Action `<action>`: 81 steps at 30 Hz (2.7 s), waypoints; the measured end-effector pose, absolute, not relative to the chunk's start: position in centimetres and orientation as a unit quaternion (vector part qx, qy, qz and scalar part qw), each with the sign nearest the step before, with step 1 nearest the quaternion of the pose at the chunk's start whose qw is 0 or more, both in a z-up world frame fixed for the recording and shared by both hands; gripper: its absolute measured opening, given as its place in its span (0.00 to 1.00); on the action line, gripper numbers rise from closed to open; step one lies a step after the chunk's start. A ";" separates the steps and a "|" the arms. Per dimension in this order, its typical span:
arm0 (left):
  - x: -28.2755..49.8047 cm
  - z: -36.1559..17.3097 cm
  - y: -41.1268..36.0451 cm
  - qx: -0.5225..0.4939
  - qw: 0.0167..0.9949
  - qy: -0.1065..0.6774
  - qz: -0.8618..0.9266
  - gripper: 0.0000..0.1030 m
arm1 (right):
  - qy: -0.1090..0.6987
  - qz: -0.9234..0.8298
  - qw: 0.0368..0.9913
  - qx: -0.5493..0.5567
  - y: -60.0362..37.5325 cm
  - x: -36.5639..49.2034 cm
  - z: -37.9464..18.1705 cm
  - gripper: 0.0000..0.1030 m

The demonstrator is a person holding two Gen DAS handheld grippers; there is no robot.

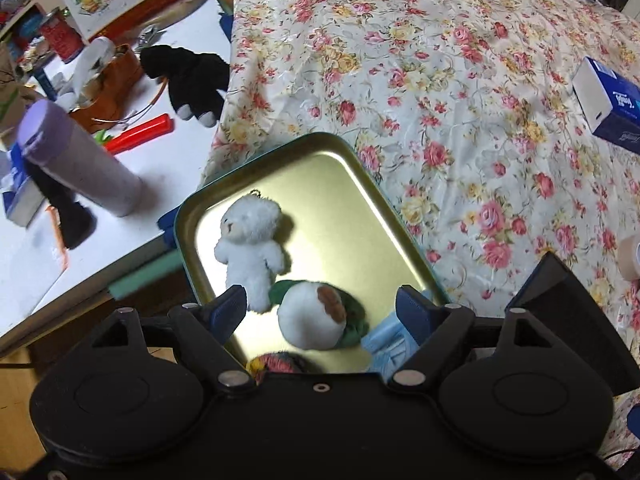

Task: Organize soft objects
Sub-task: 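Carry both items to the gold tray and release them inside, then move the left tool to the second blue mask while the right tool grasps the pink cloth, then grasp the second blue mask with the left tool while the right tool holds the pink cloth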

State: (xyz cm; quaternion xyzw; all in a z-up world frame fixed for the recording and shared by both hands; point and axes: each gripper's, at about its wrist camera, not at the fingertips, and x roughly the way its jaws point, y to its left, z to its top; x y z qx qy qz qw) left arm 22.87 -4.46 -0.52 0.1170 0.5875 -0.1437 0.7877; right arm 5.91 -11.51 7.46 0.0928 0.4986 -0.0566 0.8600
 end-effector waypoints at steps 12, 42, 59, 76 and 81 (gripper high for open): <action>22.2 0.5 -5.4 0.131 0.793 0.578 -0.141 0.77 | 0.498 -0.064 0.859 0.099 -12.3 4.9 7.5 0.61; 15.4 2.6 -24.7 0.192 0.757 0.526 -0.336 0.77 | 0.447 -0.366 0.793 0.194 -43.3 0.1 4.5 0.65; 13.4 2.1 -26.7 0.175 0.755 0.506 -0.379 0.86 | 0.491 -0.344 0.772 0.211 -45.7 2.3 -3.3 0.69; 10.0 3.0 -32.4 0.211 0.755 0.459 -0.418 0.97 | 0.437 -0.348 0.789 0.257 -47.1 -0.7 -1.5 0.45; 10.6 1.3 -33.8 0.234 0.747 0.476 -0.401 0.97 | 0.431 -0.352 0.792 0.251 -47.0 -1.0 -1.3 0.45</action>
